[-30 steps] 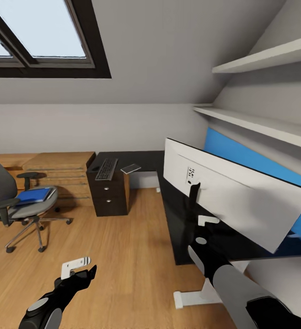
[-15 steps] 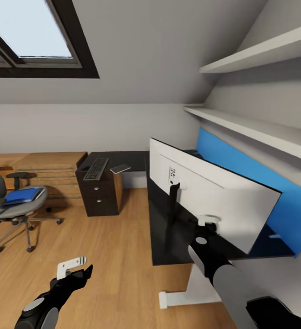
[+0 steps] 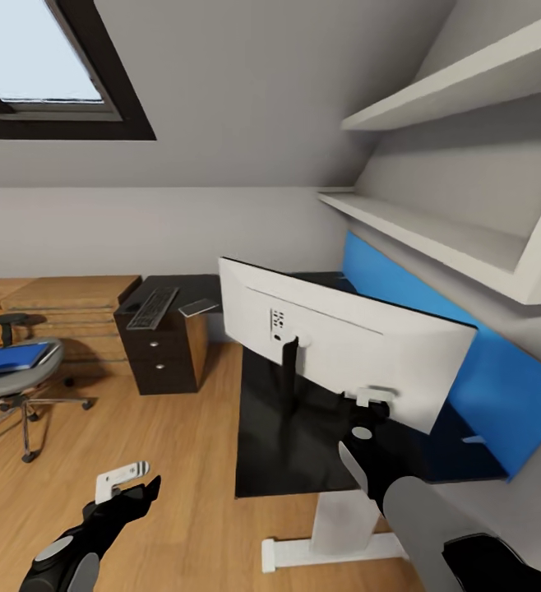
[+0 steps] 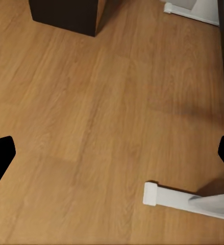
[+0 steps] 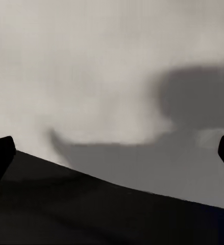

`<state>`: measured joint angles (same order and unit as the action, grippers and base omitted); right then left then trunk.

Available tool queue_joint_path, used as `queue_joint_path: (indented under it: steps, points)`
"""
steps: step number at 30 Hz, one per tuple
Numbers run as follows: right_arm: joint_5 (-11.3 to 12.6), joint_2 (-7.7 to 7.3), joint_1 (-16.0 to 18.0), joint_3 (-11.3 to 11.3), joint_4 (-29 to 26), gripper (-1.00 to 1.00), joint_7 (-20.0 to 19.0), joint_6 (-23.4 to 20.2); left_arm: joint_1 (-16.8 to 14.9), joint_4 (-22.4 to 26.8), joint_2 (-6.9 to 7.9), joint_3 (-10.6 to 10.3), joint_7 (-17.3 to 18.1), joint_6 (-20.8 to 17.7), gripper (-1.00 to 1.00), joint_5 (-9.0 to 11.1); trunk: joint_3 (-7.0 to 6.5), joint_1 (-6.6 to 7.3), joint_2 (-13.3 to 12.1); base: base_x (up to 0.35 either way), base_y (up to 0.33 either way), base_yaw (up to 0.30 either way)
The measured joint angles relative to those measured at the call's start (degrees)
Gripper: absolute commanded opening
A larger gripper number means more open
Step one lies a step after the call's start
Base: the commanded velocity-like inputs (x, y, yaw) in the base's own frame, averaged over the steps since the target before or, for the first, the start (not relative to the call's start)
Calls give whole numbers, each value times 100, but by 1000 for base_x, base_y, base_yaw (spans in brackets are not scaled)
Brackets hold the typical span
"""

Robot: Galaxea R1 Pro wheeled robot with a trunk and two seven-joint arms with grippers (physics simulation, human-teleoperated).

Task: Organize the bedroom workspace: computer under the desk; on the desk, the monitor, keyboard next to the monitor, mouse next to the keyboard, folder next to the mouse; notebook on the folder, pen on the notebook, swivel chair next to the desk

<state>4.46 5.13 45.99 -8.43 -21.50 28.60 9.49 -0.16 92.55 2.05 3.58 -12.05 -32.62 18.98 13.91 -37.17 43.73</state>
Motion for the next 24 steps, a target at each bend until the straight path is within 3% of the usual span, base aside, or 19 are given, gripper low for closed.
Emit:
queue_joint_path:
  steps: [7, 18, 24]
  points:
    - [1, -1, -1, 11, -1, 100, 2, 0, 0, -1, 3, 5, 4, 2, 100, 1, 0, 0, 0, 277, -55, 0]
    - [0, -8, -1, 8, -1, 100, 1, -1, 0, -1, -2, 20, -3, 7, 100, -5, 0, -2, 0, 49, -1, 0]
    - [2, -10, -1, 9, -9, 100, 3, 0, 0, -1, -5, 17, -2, 39, 100, 1, 0, 1, 0, 249, 0, 0]
